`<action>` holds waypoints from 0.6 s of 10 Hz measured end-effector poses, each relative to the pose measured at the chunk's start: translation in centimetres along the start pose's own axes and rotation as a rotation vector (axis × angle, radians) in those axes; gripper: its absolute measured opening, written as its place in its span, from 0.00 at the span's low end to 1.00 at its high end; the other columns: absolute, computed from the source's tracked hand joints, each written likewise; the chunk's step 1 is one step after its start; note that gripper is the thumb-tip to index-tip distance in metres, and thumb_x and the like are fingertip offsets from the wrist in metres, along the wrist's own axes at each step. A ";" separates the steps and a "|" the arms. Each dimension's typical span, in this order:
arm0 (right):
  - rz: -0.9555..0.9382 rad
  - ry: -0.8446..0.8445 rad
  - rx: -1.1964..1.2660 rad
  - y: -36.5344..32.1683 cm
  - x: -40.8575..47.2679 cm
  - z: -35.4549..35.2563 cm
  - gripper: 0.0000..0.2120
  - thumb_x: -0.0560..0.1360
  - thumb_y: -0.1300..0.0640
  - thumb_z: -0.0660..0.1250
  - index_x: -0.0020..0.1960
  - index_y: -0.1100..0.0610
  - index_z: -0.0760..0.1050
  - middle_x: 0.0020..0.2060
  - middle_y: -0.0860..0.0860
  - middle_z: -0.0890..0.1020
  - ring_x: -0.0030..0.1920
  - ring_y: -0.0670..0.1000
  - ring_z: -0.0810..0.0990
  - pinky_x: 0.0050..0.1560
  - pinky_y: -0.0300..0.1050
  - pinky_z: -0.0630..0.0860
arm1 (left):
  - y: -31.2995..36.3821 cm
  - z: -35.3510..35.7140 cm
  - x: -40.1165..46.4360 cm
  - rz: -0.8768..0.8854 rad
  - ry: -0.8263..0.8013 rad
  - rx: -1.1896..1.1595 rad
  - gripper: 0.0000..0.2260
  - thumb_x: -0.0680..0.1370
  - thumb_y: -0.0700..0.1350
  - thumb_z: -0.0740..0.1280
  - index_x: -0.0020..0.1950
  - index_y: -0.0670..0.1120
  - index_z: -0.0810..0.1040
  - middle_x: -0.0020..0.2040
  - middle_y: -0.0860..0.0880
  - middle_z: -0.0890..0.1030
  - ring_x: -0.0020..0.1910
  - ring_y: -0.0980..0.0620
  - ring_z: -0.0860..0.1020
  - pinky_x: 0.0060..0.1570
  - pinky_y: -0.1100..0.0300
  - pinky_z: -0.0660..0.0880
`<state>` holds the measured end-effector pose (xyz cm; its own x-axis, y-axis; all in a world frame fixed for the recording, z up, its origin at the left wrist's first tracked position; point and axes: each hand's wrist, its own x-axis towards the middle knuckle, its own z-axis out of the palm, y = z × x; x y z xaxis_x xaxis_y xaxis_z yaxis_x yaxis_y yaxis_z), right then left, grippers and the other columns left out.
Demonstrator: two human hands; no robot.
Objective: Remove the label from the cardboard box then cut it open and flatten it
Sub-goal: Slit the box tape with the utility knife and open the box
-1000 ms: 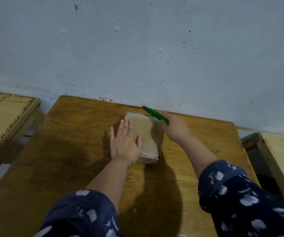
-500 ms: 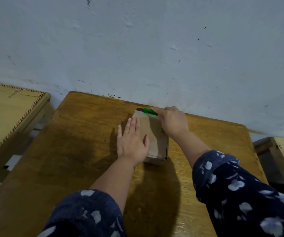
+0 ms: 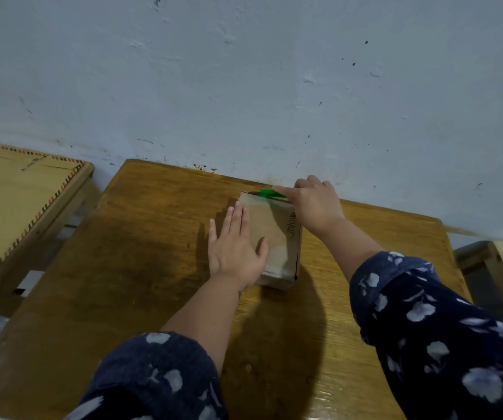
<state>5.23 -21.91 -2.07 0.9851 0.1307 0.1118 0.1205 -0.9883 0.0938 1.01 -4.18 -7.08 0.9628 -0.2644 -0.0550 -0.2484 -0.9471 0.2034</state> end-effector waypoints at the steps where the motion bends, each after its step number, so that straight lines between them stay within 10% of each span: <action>1: 0.042 -0.052 0.057 1.1 -0.5 0.1 0.23 0.81 0.60 0.54 0.72 0.41 0.64 0.47 0.52 0.78 0.51 0.56 0.72 0.44 0.47 0.62 | -0.1 0.2 0.1 0.003 0.008 0.000 0.34 0.78 0.64 0.43 0.78 0.46 0.41 0.79 0.49 0.38 0.77 0.52 0.38 0.74 0.45 0.40; 6: 0.161 -0.123 0.043 5.0 -3.7 -0.9 0.20 0.81 0.56 0.53 0.70 0.38 0.65 0.44 0.50 0.76 0.48 0.52 0.71 0.47 0.48 0.62 | -0.1 0.0 -0.1 0.007 0.003 0.005 0.35 0.78 0.66 0.43 0.78 0.46 0.41 0.79 0.49 0.39 0.77 0.51 0.38 0.74 0.44 0.40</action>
<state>2.11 -27.31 -1.17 0.9993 -0.0372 0.0002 -0.0371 -0.9985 0.0414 0.95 -4.12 -7.14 0.9615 -0.2703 -0.0505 -0.2555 -0.9461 0.1989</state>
